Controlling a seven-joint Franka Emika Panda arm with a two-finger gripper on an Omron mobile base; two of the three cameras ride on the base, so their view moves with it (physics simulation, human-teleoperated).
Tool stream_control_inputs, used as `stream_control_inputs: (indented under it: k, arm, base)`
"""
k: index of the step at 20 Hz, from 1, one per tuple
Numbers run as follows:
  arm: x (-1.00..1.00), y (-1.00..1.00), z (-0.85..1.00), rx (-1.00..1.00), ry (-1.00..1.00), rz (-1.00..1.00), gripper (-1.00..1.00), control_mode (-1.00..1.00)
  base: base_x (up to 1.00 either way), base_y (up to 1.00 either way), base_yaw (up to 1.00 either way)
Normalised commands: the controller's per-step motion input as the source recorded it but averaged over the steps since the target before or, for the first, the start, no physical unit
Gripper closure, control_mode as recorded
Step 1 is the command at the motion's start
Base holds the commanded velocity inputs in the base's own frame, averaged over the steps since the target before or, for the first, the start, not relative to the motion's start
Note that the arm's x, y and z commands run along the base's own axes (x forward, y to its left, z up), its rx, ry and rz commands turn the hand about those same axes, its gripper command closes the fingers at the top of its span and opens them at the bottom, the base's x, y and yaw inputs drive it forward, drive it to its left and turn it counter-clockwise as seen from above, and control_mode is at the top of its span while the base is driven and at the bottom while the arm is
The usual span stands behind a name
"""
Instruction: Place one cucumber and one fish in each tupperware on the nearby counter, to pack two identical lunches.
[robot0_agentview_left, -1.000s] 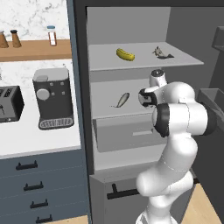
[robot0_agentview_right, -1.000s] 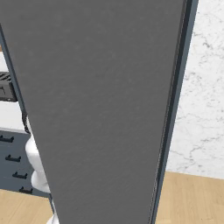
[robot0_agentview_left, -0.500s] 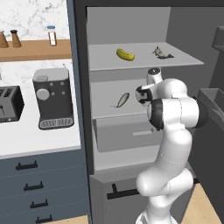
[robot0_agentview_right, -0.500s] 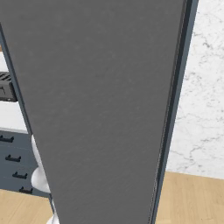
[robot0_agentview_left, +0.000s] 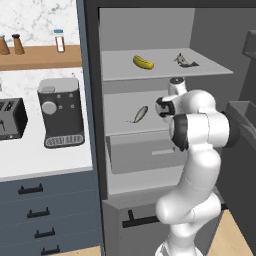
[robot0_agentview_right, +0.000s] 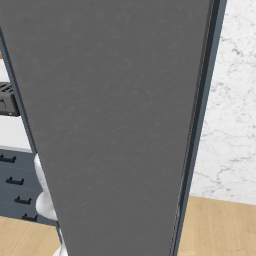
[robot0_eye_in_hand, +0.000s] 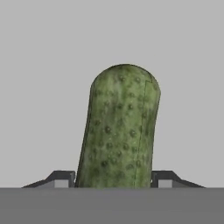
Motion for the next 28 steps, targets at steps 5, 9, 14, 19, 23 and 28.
stream_control_inputs:
  k: [5,9,14,19,23,28]
  arm:
    - [-0.85,0.00,-0.16,0.00,-0.23,0.01,1.00,-1.00]
    - [-0.99,0.00,0.13,0.00,-0.22,0.00,1.00,-1.00]
    - [-0.99,0.07,0.77,0.00,0.00,-0.01,1.00,-1.00]
    - [-0.99,0.18,0.98,0.00,0.00,0.00,1.00,-1.00]
    - [-0.85,0.30,1.00,0.00,0.04,0.00,1.00,-1.00]
    - [-0.40,0.11,0.47,0.00,0.08,0.00,1.00,-1.00]
  base:
    - [0.00,0.00,0.00]
    - [0.00,0.00,0.00]
    - [0.00,0.00,0.00]
    - [0.00,0.00,0.00]
    - [0.00,0.00,0.00]
    - [0.00,0.00,0.00]
